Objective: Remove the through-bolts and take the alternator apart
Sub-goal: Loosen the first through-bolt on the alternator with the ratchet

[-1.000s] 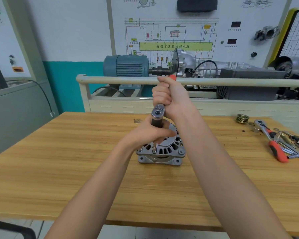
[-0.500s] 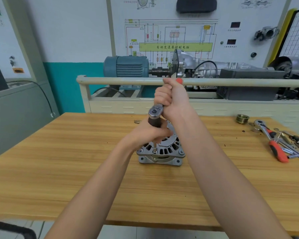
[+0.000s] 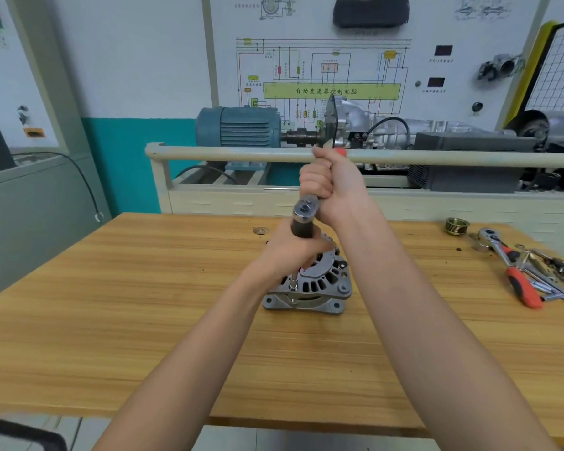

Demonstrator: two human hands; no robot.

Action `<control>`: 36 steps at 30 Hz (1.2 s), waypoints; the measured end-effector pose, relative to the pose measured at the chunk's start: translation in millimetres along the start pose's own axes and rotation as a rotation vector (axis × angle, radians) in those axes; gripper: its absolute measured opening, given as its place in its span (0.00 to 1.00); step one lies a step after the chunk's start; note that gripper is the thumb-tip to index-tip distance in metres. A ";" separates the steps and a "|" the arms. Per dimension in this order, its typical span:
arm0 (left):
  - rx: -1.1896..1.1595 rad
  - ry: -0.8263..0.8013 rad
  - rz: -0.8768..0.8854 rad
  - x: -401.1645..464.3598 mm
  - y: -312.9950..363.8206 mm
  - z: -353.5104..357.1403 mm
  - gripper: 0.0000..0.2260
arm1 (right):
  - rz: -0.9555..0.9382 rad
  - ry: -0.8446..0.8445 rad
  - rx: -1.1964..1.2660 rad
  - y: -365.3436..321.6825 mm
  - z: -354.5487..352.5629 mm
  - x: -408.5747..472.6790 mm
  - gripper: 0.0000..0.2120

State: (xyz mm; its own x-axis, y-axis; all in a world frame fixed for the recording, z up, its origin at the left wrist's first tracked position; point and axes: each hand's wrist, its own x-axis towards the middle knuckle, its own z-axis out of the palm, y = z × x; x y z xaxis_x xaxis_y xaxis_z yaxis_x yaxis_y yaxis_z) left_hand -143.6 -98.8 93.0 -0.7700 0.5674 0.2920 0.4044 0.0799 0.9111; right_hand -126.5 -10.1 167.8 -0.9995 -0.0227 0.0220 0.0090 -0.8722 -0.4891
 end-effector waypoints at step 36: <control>0.053 -0.267 0.048 -5.6 1.8 -21.8 0.14 | 0.003 -0.024 -0.110 10.0 9.0 -4.1 0.23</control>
State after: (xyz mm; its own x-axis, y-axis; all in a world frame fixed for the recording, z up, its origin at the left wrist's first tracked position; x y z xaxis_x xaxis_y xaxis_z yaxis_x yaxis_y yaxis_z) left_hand -149.3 -119.7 99.2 -0.5945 0.7671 0.2410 0.4682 0.0866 0.8794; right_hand -122.0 -23.1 170.7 -0.9984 -0.0383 0.0407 0.0075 -0.8132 -0.5819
